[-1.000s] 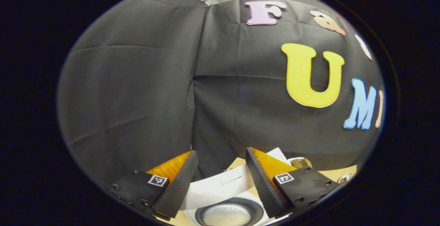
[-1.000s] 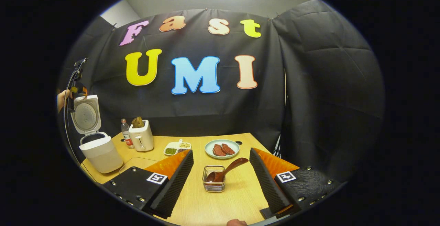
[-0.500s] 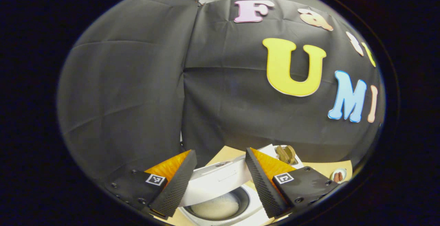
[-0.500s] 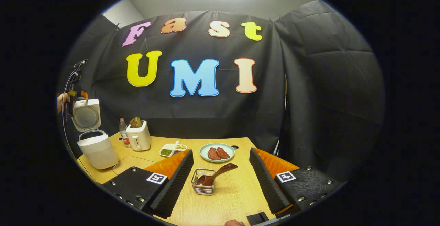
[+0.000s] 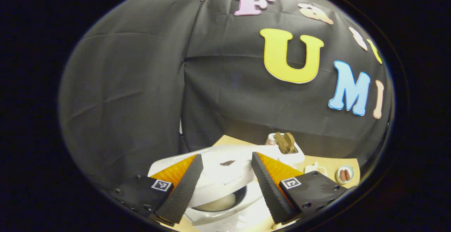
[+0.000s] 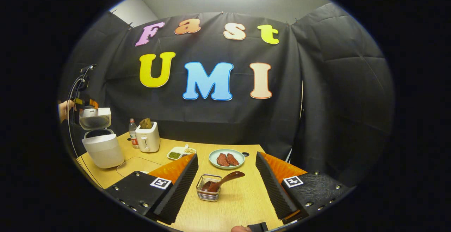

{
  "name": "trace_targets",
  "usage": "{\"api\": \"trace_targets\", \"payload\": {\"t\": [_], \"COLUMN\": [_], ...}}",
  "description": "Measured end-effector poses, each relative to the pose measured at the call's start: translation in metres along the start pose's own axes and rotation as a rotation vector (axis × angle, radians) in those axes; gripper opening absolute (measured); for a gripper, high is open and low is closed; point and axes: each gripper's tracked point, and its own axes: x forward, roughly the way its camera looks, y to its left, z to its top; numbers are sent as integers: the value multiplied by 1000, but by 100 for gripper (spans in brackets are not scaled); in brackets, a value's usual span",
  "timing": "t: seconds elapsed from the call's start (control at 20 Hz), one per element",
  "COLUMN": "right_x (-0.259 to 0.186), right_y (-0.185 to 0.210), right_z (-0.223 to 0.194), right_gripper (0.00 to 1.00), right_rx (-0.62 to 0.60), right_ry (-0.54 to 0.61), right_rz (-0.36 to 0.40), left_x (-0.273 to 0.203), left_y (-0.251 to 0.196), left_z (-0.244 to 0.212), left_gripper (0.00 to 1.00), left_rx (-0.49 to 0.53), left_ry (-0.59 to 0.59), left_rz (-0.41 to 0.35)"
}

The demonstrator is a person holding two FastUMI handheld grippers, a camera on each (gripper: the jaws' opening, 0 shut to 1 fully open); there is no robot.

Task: Close the left gripper, press the button to open the rice cooker; take a wooden spoon from the chopstick holder with the right hand, scoop a spoonful of rice and pour it into the rice cooker, then put the wooden spoon back into the chopstick holder.

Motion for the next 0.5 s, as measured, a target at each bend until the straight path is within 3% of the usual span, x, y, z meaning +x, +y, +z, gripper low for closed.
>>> {"api": "trace_targets", "payload": {"t": [0.5], "right_x": [0], "right_y": [-3], "right_z": [-8], "right_gripper": [100], "right_rx": [-7], "right_ry": [12], "right_rz": [10], "left_x": [-2], "left_y": [-16], "left_z": [-73], "left_gripper": [98], "left_rx": [8], "left_ry": [69], "left_rz": [16]}}
